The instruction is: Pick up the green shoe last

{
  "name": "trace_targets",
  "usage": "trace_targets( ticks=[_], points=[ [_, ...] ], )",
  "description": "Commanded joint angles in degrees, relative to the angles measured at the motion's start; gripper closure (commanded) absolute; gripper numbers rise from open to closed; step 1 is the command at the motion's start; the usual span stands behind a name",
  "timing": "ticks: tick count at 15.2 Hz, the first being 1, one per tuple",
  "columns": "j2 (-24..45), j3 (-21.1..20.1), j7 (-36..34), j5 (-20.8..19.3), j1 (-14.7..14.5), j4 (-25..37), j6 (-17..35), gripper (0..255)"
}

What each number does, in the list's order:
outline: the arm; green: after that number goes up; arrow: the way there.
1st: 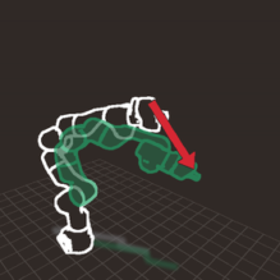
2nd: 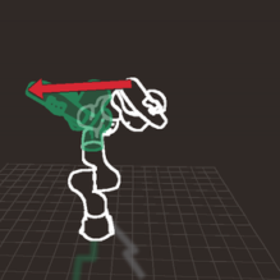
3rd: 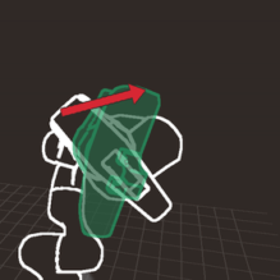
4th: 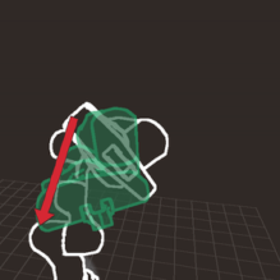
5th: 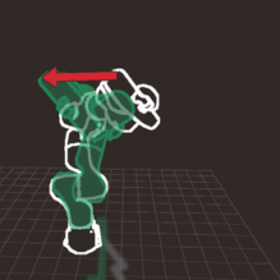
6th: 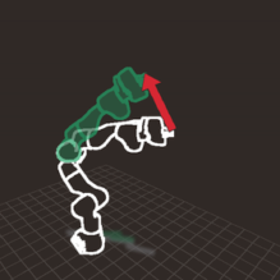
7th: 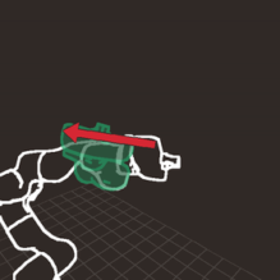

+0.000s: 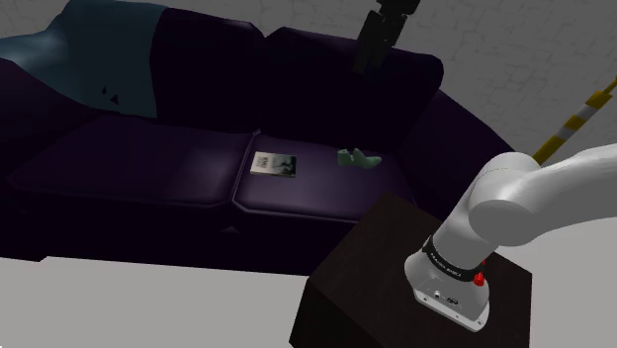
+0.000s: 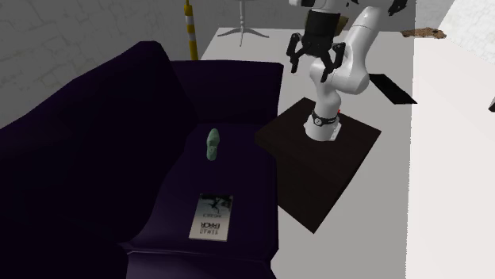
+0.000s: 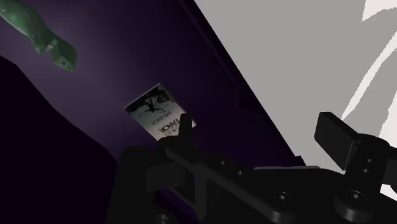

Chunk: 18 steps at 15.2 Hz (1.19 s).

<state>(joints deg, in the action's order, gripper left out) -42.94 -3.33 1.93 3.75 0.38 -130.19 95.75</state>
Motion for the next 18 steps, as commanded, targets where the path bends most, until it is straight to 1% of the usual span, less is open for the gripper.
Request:
trace_targets(
  ticks=[1,6,10,14,18],
  points=[
    [0.00,0.00,0.00,0.00,0.00,0.00,0.00,0],
    [-1.27,3.68,6.98,-3.17,0.53,-8.50,6.73,0],
    [-0.78,6.94,12.52,-6.04,1.34,-14.11,12.65,0],
    [1.29,10.52,18.03,-9.11,2.43,-18.54,19.15,0],
    [5.15,14.33,23.54,-12.18,3.66,-21.64,26.31,0]
  ],
)
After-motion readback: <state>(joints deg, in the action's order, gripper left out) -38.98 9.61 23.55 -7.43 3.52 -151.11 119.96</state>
